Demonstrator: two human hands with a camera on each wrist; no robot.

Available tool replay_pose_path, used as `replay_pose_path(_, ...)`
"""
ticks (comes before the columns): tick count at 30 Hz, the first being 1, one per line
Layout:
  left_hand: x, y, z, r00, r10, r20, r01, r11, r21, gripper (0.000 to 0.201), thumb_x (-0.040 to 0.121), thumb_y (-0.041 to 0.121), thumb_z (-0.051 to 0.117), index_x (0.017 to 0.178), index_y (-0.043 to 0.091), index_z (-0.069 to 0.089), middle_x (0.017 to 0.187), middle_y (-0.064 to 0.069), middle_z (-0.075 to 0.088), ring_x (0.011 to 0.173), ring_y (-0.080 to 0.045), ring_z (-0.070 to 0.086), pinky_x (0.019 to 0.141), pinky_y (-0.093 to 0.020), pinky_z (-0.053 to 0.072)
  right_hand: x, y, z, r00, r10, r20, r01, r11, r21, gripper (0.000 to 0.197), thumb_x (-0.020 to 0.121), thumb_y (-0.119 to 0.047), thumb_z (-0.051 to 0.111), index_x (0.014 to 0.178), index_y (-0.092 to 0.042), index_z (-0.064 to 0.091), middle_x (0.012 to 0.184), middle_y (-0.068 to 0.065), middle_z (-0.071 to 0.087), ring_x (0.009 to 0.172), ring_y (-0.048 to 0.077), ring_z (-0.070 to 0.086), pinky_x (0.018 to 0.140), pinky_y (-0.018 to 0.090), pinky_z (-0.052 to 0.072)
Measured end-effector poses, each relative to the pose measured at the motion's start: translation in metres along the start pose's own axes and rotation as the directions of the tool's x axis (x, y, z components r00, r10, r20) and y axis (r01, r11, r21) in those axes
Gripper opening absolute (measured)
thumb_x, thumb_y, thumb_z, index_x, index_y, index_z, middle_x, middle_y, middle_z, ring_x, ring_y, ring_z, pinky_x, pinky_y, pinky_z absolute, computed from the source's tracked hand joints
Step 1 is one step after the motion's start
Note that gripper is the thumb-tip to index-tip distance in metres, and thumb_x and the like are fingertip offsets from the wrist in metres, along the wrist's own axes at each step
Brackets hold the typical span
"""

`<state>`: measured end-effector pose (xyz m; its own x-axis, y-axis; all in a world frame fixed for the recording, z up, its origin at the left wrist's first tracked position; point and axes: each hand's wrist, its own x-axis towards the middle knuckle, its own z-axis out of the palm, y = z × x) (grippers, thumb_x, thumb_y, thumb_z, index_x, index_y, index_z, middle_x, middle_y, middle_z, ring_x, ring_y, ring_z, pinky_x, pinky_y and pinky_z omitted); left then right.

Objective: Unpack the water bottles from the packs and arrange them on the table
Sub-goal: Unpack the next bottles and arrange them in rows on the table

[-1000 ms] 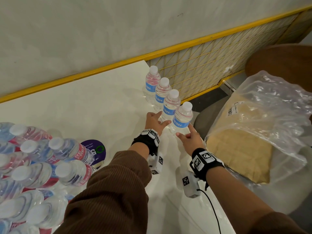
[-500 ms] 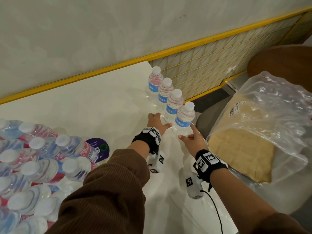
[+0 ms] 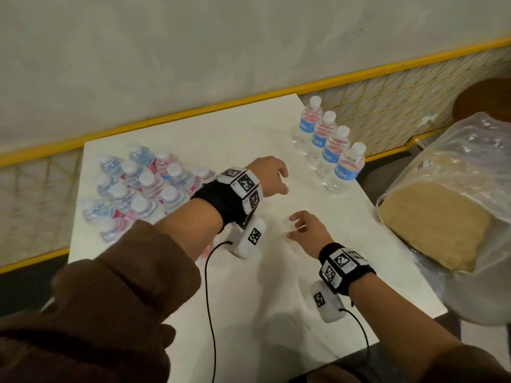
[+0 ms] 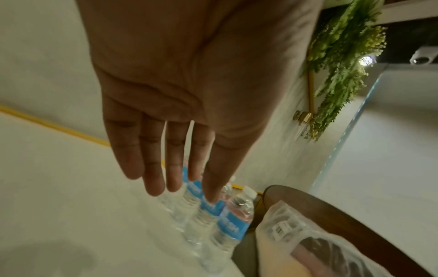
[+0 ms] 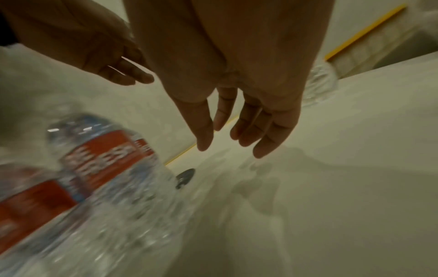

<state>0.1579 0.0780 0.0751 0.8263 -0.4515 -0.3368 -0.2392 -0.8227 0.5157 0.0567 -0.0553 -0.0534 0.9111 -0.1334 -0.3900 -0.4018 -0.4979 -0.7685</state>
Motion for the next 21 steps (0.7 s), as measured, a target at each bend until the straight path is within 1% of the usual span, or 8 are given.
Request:
replay_pose_path(4,-0.038,-0.047,-0.022,0.998,-0.067,-0.002,0.066,0.979,0.195,0.044,0.081,0.027,0.070,0.122,0.016,0.056,0.124,-0.004,0.055,0.113,-0.023,0.054,0.090,-0.031,0.044,-0.023,-0.028,0.039,0.987,-0.123,0.101,0.130,0.989,-0.070,0.045,0.080,-0.012,0.071,0.121,-0.015,0.051,0.107,0.004,0.047,0.090,0.016,0.050,0.078,0.022,0.040)
replay_pose_path(7,-0.053,-0.074,-0.027,0.995,-0.097,-0.005,0.095,0.953,0.288,0.045,0.081,0.027,0.069,0.123,0.016,0.056,0.128,-0.007,0.052,0.113,-0.025,0.053,0.087,-0.032,0.044,-0.034,-0.046,0.061,0.983,-0.134,0.122,0.134,0.991,0.006,0.067,0.076,-0.012,0.075,0.134,-0.014,0.040,0.124,0.007,0.047,0.104,0.018,0.051,0.085,0.025,0.042)
replay_pose_path(9,-0.060,-0.085,-0.026,0.992,-0.122,0.025,0.107,0.938,0.329,0.046,0.083,0.024,0.065,0.127,0.015,0.053,0.132,-0.007,0.051,0.115,-0.026,0.053,0.086,-0.030,0.044,-0.040,-0.054,0.071,0.983,-0.156,0.101,0.148,0.985,0.084,0.078,0.073,-0.013,0.078,0.138,-0.013,0.036,0.130,0.003,0.046,0.110,0.017,0.050,0.090,0.027,0.042)
replay_pose_path(12,-0.064,-0.095,-0.023,0.991,-0.121,0.062,0.088,0.921,0.380,0.049,0.089,0.018,0.061,0.135,0.012,0.046,0.140,-0.006,0.045,0.124,-0.027,0.048,0.091,-0.027,0.041,-0.046,-0.061,0.082,0.979,-0.200,0.022,0.193,0.963,0.189,0.074,0.075,-0.013,0.078,0.137,-0.015,0.038,0.123,-0.004,0.051,0.105,0.011,0.049,0.088,0.022,0.039)
replay_pose_path(14,-0.063,-0.096,-0.023,0.994,-0.088,0.059,0.060,0.928,0.368,0.042,0.091,0.011,0.055,0.133,0.010,0.048,0.142,-0.010,0.044,0.127,-0.028,0.045,0.095,-0.025,0.038,-0.049,-0.060,0.085,0.985,-0.169,-0.041,0.174,0.961,0.214,0.068,0.078,-0.019,0.075,0.136,-0.019,0.039,0.126,0.001,0.055,0.108,0.017,0.054,0.090,0.026,0.043)
replay_pose_path(16,-0.062,-0.091,-0.023,0.997,-0.055,0.047,0.033,0.925,0.379,0.040,0.089,0.009,0.056,0.129,0.013,0.054,0.139,-0.010,0.047,0.125,-0.028,0.047,0.096,-0.028,0.039,-0.050,-0.054,0.084,0.986,-0.148,-0.077,0.161,0.964,0.209,0.065,0.079,-0.021,0.074,0.134,-0.019,0.040,0.126,0.003,0.057,0.106,0.020,0.056,0.089,0.027,0.045)
replay_pose_path(18,-0.060,-0.081,-0.022,0.999,-0.016,0.040,0.000,0.925,0.380,0.037,0.088,0.013,0.059,0.125,0.015,0.058,0.135,-0.008,0.052,0.122,-0.028,0.050,0.093,-0.028,0.040,-0.053,-0.048,0.078,0.985,-0.134,-0.106,0.154,0.967,0.204,0.064,0.079,-0.020,0.074,0.134,-0.019,0.040,0.124,0.004,0.058,0.101,0.018,0.055,0.089,0.027,0.046)
replay_pose_path(21,-0.052,-0.063,-0.014,0.999,0.046,0.001,-0.044,0.942,0.333,0.033,0.086,0.023,0.065,0.117,0.014,0.063,0.125,-0.008,0.060,0.113,-0.028,0.055,0.081,-0.026,0.039,-0.054,-0.034,0.060,0.980,-0.107,-0.167,0.139,0.971,0.193,0.065,0.080,-0.018,0.073,0.135,-0.018,0.039,0.125,0.006,0.058,0.106,0.022,0.057,0.092,0.031,0.047)
